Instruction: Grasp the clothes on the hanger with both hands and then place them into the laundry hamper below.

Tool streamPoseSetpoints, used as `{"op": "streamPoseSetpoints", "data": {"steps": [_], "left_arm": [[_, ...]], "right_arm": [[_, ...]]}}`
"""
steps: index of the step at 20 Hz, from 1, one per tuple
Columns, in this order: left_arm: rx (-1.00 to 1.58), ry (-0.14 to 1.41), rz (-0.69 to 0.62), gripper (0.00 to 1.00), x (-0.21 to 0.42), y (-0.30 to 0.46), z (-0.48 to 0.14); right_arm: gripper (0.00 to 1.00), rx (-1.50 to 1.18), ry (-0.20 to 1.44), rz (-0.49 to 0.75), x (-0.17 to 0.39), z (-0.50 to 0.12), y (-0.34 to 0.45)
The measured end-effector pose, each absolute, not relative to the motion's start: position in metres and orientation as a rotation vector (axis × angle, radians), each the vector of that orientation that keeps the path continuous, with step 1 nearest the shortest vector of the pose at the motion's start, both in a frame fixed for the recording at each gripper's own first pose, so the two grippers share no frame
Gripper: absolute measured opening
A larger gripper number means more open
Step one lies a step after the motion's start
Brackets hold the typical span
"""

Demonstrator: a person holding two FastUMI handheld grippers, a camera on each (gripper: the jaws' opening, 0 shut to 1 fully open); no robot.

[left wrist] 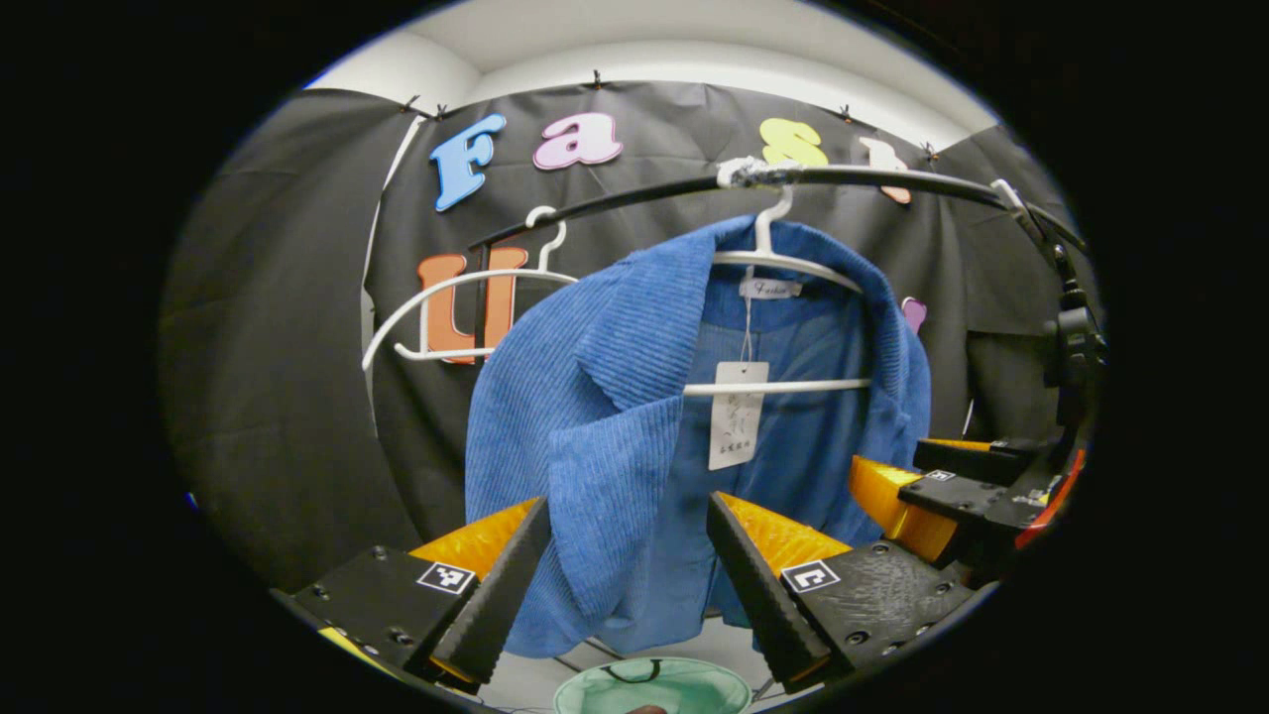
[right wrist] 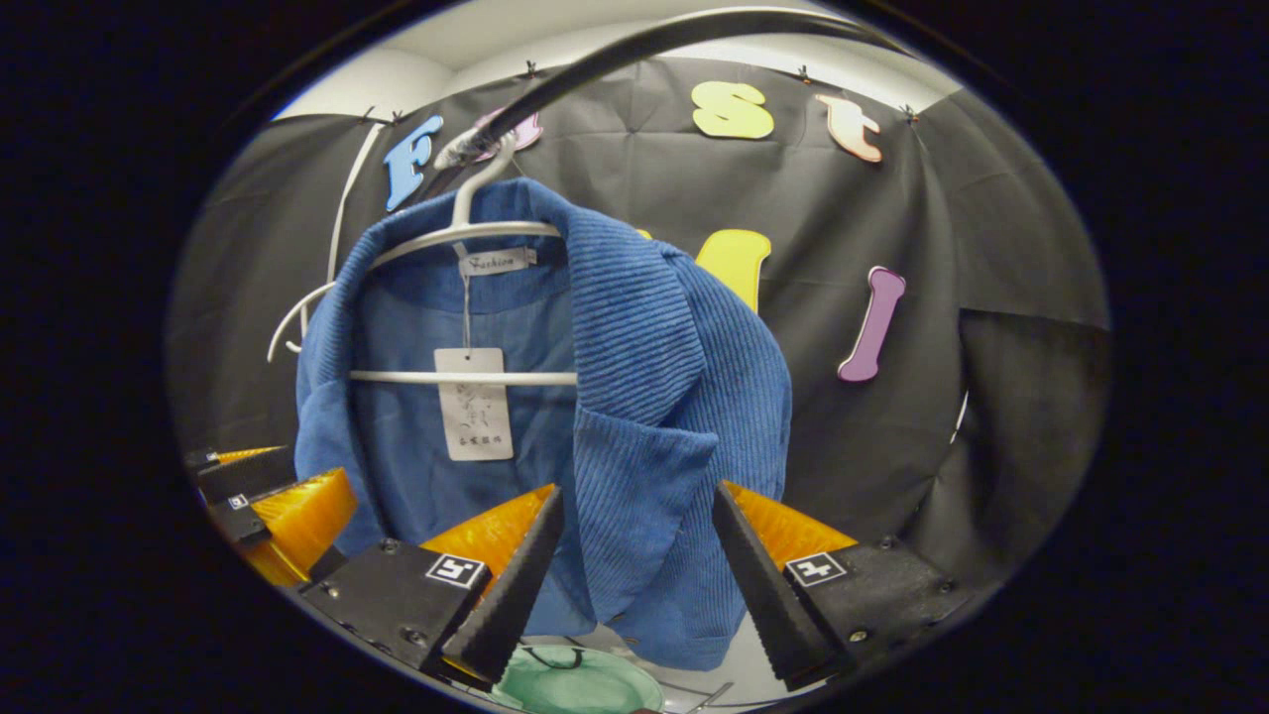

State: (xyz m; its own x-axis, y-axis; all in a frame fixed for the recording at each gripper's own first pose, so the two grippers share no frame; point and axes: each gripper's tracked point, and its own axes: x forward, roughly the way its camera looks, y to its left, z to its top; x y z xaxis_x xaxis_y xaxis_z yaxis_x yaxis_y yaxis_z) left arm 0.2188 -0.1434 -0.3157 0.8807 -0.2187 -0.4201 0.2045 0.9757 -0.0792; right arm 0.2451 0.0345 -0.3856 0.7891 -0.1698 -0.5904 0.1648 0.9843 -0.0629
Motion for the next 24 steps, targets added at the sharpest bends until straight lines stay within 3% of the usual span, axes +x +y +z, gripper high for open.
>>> {"op": "streamPoseSetpoints", "data": {"steps": [2,3,4,5,7,8,14,17,24], "left_arm": [[-0.053,0.474,-0.2,0.96,0.232,-0.146,-0.333],[-0.062,0.489,-0.187,1.0,0.238,-0.147,-0.339],[-0.07,0.5,-0.176,0.95,0.243,-0.148,-0.343],[-0.071,0.505,-0.163,0.87,0.248,-0.147,-0.346],[-0.065,0.515,-0.151,0.87,0.255,-0.146,-0.352],[-0.061,0.518,-0.142,0.68,0.256,-0.144,-0.352],[-0.044,0.512,-0.161,0.09,0.257,-0.142,-0.353],[-0.105,0.504,-0.192,0.09,0.251,-0.14,-0.343],[-0.161,0.482,-0.271,0.09,0.244,-0.13,-0.317]], "right_arm": [[0.94,-0.003,0.655,-0.202,0.254,-0.398,0.029],[0.94,0.005,0.662,-0.212,0.258,-0.402,0.024],[0.92,0.021,0.668,-0.213,0.262,-0.406,0.023],[0.89,0.041,0.67,-0.218,0.265,-0.408,0.019],[0.8,0.087,0.669,-0.216,0.265,-0.412,0.012],[0.77,0.107,0.665,-0.202,0.265,-0.412,0.012],[0.41,0.099,0.641,-0.187,0.27,-0.406,-0.014],[0.19,0.155,0.623,-0.189,0.267,-0.397,-0.024],[0.15,0.258,0.633,-0.115,0.256,-0.383,-0.027]]}}
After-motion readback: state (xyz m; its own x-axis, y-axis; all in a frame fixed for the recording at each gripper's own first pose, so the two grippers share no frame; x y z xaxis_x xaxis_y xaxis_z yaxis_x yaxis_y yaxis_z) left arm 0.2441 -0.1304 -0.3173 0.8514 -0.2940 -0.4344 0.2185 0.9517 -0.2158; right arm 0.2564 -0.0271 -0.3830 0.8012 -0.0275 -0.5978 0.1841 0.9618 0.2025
